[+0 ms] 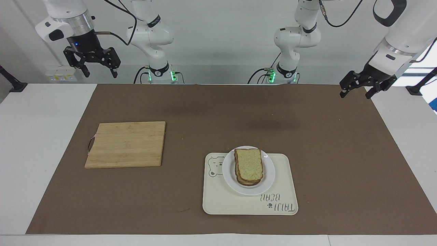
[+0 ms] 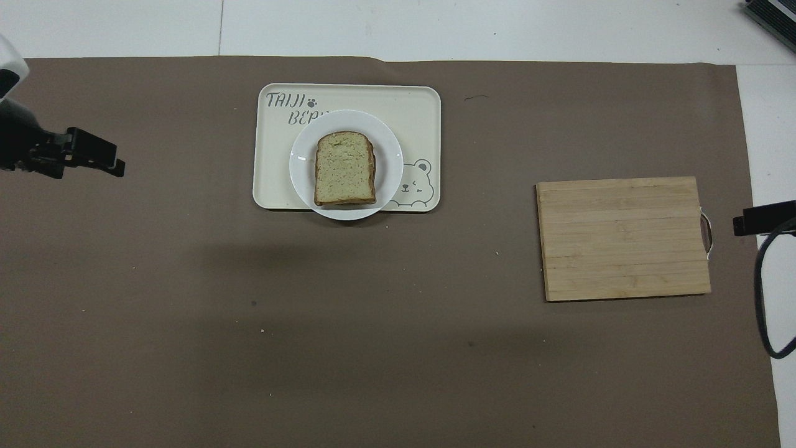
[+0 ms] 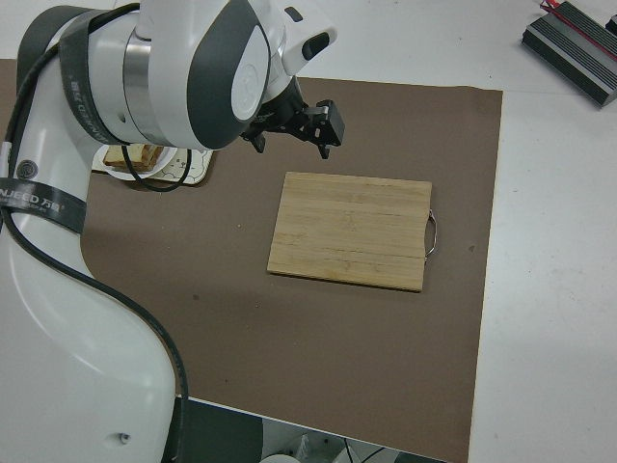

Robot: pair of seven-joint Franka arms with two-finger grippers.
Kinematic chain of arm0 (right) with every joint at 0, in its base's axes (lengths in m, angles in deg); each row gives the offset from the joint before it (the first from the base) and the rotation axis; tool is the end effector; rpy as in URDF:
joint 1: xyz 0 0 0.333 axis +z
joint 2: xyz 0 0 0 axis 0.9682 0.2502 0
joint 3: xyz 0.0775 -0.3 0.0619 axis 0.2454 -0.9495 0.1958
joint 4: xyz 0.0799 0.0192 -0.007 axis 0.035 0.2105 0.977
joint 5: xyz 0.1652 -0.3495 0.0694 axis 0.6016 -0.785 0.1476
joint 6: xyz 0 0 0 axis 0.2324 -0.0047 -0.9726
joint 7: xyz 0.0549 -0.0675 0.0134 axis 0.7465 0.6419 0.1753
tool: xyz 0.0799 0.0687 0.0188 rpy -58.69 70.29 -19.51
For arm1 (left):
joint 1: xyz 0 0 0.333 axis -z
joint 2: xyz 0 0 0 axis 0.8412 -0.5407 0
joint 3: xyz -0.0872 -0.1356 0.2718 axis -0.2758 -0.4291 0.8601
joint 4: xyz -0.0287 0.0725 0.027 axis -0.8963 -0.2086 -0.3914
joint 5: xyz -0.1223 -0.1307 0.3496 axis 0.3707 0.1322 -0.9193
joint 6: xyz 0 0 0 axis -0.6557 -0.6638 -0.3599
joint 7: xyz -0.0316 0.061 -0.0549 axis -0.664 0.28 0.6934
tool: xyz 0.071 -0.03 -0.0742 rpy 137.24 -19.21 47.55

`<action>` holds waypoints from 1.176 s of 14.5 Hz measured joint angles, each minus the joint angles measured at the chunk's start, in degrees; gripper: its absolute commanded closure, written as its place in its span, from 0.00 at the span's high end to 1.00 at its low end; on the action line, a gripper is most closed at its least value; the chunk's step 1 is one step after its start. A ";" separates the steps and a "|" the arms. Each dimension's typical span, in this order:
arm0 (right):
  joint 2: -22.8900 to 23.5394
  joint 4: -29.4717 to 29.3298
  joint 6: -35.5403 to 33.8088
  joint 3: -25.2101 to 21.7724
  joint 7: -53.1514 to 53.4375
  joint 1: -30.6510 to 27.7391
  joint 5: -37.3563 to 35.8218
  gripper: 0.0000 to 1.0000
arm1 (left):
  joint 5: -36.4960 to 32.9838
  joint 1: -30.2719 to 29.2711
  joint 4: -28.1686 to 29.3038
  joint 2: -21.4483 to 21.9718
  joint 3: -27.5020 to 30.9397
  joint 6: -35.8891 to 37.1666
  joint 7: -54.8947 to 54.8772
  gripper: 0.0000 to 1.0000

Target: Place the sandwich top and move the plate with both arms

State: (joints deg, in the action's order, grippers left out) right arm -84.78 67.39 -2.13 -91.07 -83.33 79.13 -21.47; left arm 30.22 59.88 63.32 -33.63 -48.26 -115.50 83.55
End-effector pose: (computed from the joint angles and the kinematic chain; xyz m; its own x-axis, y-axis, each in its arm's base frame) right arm 0.5134 -0.0292 0.6733 0.9992 -0.0195 0.0354 -0.0204 -0.9995 0.0253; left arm 0.5587 -0.0084 0.6542 0.9968 -0.0775 -0.0206 -0.0774 -0.9970 0.0053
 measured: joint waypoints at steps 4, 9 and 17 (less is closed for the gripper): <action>-0.01 0.00 0.00 0.00 0.00 0.00 0.00 1.00 | -1.08 0.12 0.95 0.75 -0.79 1.02 0.00 1.00; -0.03 0.05 -0.06 0.12 0.00 0.04 0.17 1.00 | -1.11 0.09 1.31 0.75 -0.53 1.86 0.12 1.00; -0.72 0.93 -0.32 0.19 0.00 1.22 0.21 1.00 | -1.11 0.10 1.30 0.75 -0.50 1.88 0.14 1.00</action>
